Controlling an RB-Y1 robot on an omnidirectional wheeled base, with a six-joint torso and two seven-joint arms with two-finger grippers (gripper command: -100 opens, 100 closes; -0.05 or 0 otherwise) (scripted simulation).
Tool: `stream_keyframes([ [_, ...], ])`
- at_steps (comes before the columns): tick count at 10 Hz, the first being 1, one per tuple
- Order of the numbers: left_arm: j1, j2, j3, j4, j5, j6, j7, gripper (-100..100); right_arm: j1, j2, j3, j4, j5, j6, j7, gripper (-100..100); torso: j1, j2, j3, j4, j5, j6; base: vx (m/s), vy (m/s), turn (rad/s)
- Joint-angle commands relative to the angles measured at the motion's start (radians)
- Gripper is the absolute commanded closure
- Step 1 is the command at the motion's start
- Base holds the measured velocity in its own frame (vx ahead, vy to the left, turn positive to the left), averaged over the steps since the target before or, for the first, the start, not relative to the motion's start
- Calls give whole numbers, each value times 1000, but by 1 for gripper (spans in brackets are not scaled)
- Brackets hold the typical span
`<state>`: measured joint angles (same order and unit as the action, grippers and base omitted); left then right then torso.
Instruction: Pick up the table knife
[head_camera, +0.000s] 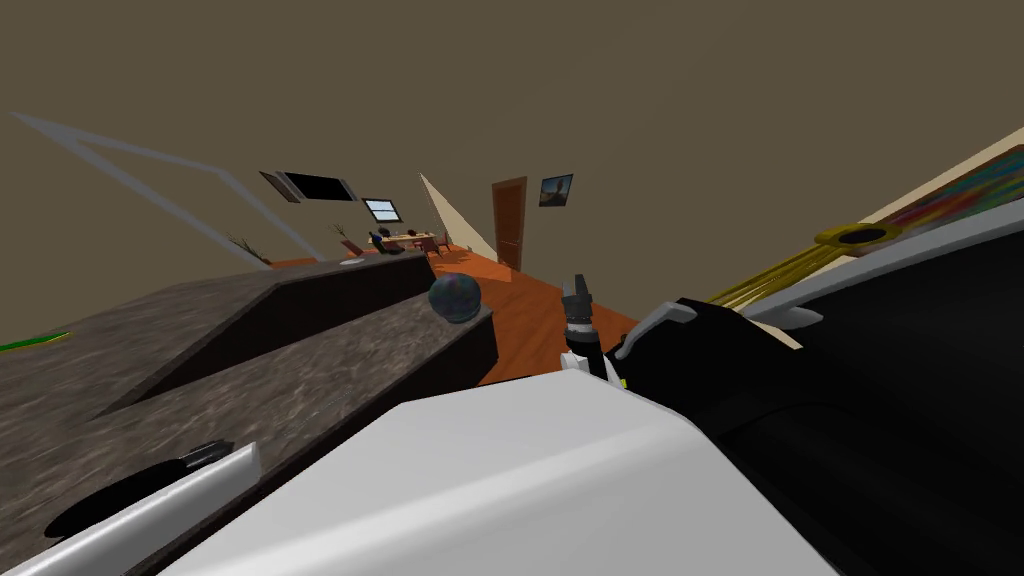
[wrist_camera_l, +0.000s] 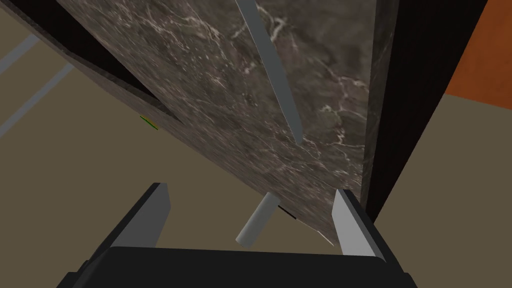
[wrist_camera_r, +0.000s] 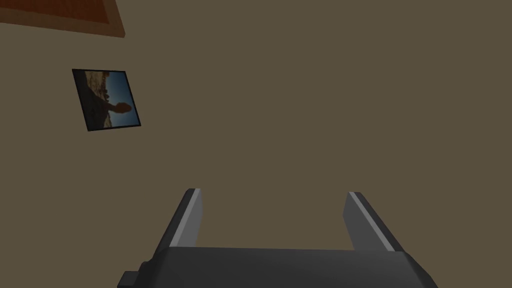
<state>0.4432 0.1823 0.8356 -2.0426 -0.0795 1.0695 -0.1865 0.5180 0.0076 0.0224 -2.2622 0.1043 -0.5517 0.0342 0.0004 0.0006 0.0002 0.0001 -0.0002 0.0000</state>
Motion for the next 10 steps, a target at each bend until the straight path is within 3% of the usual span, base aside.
stream_keyframes([
  [1,3,-2,18,-5,3,50,-2,-100,0,0,0,0,0,0,0,0,0,0,0,0,0,0,28,20,-141],
  [2,3,-2,18,-5,3,67,-2,-100,0,0,0,0,0,0,0,0,1,0,0,0,0,-1,13,12,25],
  [3,3,-8,48,3,-2,104,-2,-100,0,0,0,0,0,0,0,0,0,1,0,0,0,-1,19,13,-324],
  [5,3,-8,48,3,-2,133,-2,-100,0,0,0,0,0,0,0,0,1,1,0,0,0,-1,11,22,-46],
  [6,3,-14,76,12,-6,169,0,-100,0,0,0,0,0,0,0,0,0,1,1,0,0,-1,14,21,-265],
  [7,3,-14,76,12,-6,197,0,-100,0,0,0,0,0,0,0,0,1,1,0,0,0,0,14,34,-144],
  [10,3,-23,125,28,-15,292,8,-100,0,0,0,0,0,0,0,0,2,1,1,0,1,-1,9,43,-208],
])
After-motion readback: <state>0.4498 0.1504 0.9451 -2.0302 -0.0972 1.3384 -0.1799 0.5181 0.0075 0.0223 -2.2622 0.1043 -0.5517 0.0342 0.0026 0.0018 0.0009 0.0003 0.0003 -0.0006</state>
